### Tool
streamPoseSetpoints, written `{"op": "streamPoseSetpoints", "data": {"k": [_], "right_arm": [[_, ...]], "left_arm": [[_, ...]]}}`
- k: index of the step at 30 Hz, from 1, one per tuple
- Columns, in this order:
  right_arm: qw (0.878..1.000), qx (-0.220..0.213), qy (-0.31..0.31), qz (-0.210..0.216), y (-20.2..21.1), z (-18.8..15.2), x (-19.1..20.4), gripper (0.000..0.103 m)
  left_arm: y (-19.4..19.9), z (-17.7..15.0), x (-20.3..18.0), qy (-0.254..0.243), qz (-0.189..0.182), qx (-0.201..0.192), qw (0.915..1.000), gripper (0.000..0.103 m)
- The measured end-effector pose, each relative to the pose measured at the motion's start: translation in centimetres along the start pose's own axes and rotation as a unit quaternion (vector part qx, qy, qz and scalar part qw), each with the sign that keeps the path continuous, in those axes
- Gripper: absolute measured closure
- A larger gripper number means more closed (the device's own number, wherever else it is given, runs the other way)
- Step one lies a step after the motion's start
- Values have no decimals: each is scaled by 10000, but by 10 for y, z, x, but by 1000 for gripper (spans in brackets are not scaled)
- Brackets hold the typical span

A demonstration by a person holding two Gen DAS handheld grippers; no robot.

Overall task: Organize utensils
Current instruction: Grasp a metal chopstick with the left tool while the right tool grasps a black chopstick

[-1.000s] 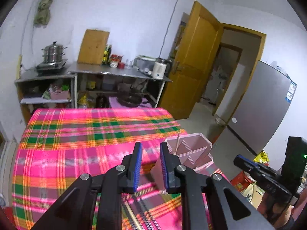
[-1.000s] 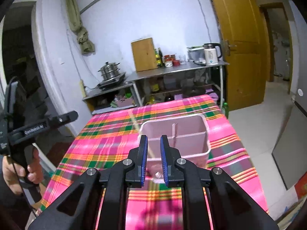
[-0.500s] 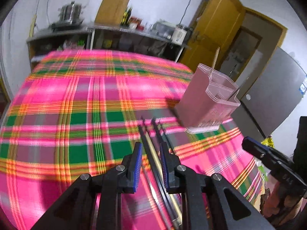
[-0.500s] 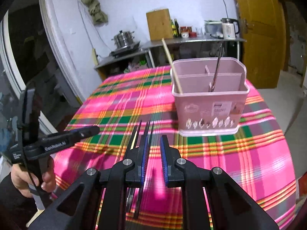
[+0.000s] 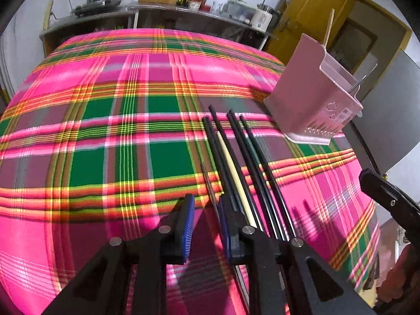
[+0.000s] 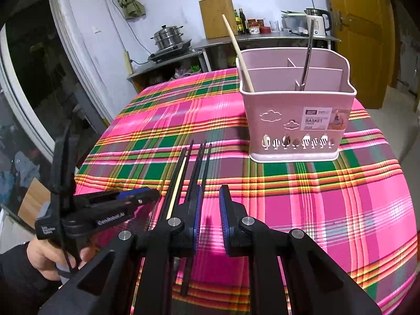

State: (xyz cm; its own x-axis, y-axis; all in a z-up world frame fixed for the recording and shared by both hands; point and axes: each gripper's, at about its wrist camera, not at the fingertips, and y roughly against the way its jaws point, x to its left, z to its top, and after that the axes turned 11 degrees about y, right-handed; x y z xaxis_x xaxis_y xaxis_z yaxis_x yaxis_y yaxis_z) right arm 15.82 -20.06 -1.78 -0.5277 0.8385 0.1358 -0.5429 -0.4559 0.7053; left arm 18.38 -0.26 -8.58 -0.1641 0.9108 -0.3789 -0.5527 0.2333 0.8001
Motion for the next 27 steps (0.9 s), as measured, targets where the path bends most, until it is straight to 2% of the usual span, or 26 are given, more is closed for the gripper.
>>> {"op": "streamPoseSetpoints", "data": {"k": [5,8,13,21,27], "right_arm": [[10000,67,-39,18,-7,-1,-1,89],[9999,124,-58,30,-13,-2,-1,89],[9996,266,5,63,-27,-1,5,89],[9984,543,103,147,-65,3,10,89],[9967,785,192,127,-91,5,13,89]], "left_arm": [[-5,-5,-13,-447,370,-189,9981,85],[-6,-9,-19,-755,644,-270,9947,93],[-5,-3,-9,-749,508,-182,9957,98],[0,15,21,-489,451,-111,9977,98],[6,10,31,-263,311,-94,9991,98]]}}
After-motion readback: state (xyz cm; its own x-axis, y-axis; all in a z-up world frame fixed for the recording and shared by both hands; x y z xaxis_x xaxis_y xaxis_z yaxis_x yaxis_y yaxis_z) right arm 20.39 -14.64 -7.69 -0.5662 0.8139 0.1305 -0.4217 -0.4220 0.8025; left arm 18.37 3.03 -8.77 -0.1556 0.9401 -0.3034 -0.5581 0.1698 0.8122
